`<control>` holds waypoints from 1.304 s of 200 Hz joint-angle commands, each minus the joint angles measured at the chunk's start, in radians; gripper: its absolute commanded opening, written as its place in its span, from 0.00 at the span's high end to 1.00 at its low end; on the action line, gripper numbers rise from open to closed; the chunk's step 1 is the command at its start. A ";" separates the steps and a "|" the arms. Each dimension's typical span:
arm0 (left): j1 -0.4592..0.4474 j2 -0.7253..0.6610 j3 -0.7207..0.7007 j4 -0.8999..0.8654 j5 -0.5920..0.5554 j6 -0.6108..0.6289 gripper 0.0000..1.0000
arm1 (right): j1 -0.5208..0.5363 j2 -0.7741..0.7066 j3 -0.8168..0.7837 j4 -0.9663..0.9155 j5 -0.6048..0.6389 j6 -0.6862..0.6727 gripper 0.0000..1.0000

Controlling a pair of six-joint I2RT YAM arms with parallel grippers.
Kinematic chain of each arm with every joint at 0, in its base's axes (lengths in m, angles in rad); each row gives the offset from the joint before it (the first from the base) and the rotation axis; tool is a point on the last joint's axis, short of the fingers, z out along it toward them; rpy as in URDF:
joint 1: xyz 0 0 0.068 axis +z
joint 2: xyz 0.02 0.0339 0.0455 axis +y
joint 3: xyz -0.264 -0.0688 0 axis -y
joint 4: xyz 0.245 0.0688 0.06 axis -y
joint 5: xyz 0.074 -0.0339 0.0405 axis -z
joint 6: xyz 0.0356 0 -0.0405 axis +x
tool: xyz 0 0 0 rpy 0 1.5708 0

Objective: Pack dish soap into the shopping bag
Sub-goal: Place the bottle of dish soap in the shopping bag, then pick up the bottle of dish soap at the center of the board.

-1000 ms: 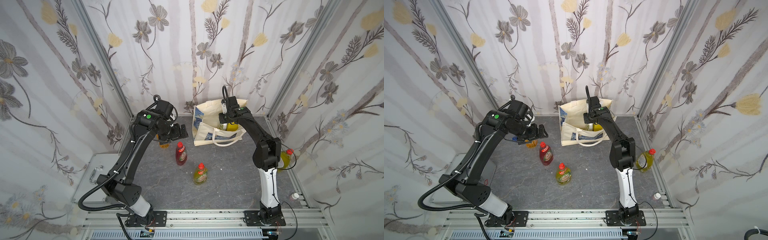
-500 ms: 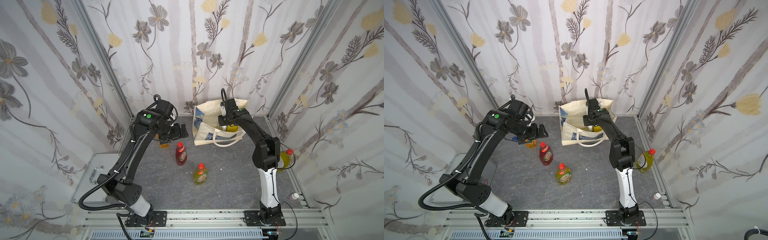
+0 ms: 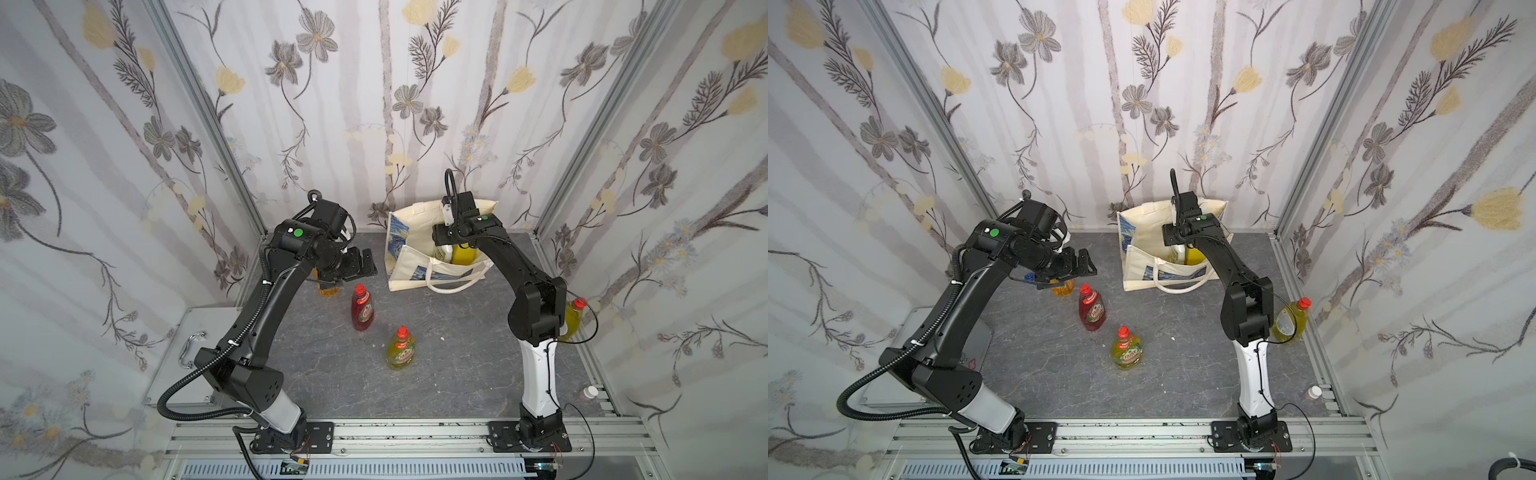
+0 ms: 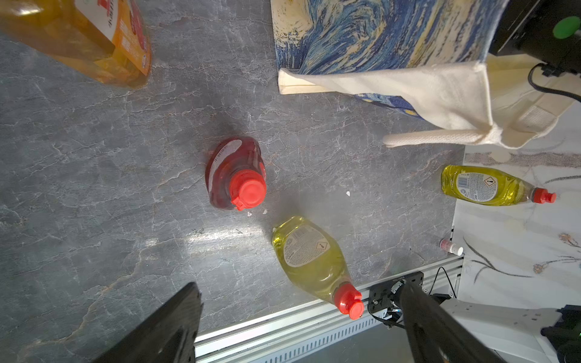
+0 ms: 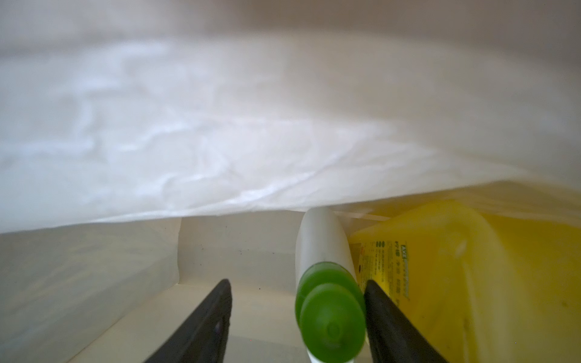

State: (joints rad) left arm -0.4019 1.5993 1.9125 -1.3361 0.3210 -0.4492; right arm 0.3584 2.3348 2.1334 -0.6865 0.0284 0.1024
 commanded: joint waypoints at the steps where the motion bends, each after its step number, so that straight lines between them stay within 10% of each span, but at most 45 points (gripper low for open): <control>1: 0.002 -0.006 -0.001 -0.005 0.008 -0.008 0.00 | 0.000 -0.018 0.001 0.058 0.010 0.006 0.29; 83: 0.002 -0.015 -0.006 -0.002 0.007 -0.012 0.00 | 0.011 -0.083 0.000 0.077 0.018 0.028 0.01; 261: -0.037 0.039 0.103 -0.047 -0.106 -0.152 0.00 | 0.116 -0.449 -0.085 -0.054 0.079 0.138 0.00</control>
State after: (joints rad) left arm -0.4255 1.6348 2.0006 -1.3579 0.2459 -0.5621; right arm 0.4656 1.9404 2.0785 -0.7025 0.0795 0.1986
